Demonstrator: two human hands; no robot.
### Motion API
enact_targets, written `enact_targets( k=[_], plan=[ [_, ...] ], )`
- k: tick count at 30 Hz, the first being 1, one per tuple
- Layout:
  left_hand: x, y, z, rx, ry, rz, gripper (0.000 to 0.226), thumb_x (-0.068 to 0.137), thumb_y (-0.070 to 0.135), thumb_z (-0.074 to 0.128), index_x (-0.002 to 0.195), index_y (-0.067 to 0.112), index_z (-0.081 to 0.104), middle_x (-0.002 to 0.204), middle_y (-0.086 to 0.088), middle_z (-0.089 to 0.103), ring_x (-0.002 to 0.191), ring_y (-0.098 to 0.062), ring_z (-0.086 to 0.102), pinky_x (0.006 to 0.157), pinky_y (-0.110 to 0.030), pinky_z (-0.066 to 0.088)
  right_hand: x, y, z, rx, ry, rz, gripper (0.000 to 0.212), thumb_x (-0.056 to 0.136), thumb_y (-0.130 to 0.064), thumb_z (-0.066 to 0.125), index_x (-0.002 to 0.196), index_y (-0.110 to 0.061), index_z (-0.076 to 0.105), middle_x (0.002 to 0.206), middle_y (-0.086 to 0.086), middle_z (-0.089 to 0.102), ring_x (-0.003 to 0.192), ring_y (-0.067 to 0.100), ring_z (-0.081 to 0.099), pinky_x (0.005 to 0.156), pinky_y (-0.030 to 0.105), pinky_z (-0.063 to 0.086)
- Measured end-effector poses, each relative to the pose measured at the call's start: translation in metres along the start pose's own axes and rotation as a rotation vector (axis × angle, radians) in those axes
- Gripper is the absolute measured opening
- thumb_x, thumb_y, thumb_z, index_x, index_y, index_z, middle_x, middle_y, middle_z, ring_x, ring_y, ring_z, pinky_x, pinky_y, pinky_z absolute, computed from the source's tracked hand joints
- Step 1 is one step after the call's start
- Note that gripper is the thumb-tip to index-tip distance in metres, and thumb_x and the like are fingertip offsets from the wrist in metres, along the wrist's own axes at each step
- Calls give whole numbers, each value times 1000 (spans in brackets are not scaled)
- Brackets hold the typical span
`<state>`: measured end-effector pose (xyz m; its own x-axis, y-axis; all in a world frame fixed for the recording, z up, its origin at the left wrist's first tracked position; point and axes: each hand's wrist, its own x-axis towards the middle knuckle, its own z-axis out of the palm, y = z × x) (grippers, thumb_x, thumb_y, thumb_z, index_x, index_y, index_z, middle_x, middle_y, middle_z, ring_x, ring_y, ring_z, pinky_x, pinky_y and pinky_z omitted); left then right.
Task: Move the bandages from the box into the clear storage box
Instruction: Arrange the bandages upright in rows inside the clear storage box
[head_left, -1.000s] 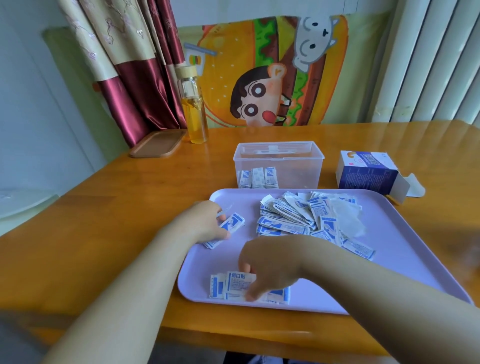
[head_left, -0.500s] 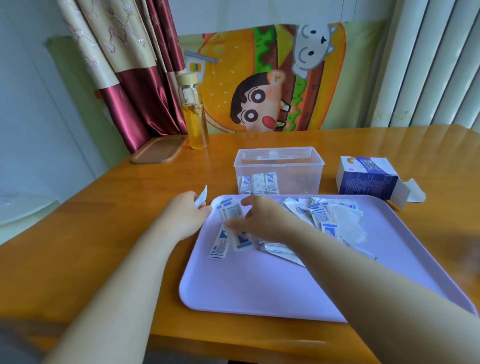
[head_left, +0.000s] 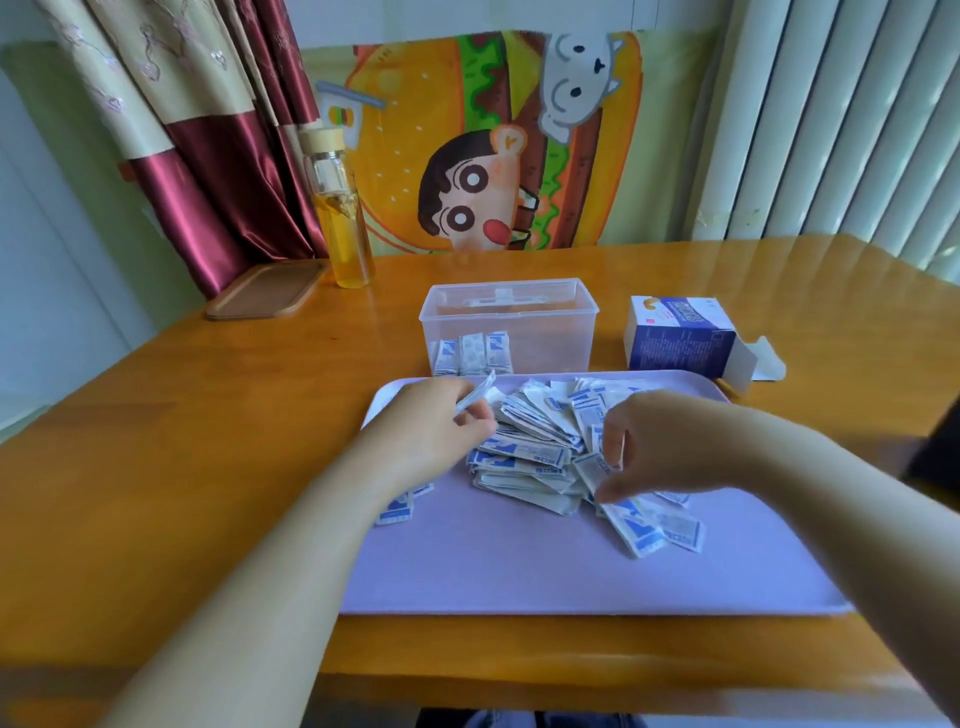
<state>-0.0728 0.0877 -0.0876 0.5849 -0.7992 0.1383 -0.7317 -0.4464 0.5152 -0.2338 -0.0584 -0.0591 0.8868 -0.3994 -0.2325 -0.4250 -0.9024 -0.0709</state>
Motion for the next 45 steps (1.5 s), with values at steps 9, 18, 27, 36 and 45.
enact_targets(
  k=[9,18,27,36,45],
  plan=[
    [6,8,26,105,-175,52,37,87,39,63,122,26,58,115,8,52,104,-11,53,88,-27,44,7,31,19,325,13,81,44,74,-33,76,109,-24,51,78,-13,57,69,3,53,57,19,44],
    [12,8,25,144,-269,52,42,83,38,68,120,22,59,119,7,54,106,-11,54,93,-29,45,15,57,14,647,91,167,22,79,-30,73,88,-11,66,85,1,74,77,17,71,80,36,58],
    [8,8,16,5,-170,79,42,81,42,69,119,27,59,120,13,57,107,0,50,87,-13,33,28,29,32,512,94,239,68,73,-40,77,129,-18,46,96,-4,58,81,13,57,69,24,46],
    [4,8,15,-76,-141,53,35,86,35,66,119,26,59,111,17,58,104,1,52,85,-12,35,25,30,33,506,112,236,33,80,-35,70,65,-13,51,63,-1,55,54,12,48,49,20,35],
    [2,26,21,-281,-116,21,14,91,35,57,98,28,66,95,8,69,89,-13,63,78,-21,47,11,52,22,1006,180,118,19,81,-28,72,94,-14,71,70,-2,67,57,9,47,56,23,35]
  ],
)
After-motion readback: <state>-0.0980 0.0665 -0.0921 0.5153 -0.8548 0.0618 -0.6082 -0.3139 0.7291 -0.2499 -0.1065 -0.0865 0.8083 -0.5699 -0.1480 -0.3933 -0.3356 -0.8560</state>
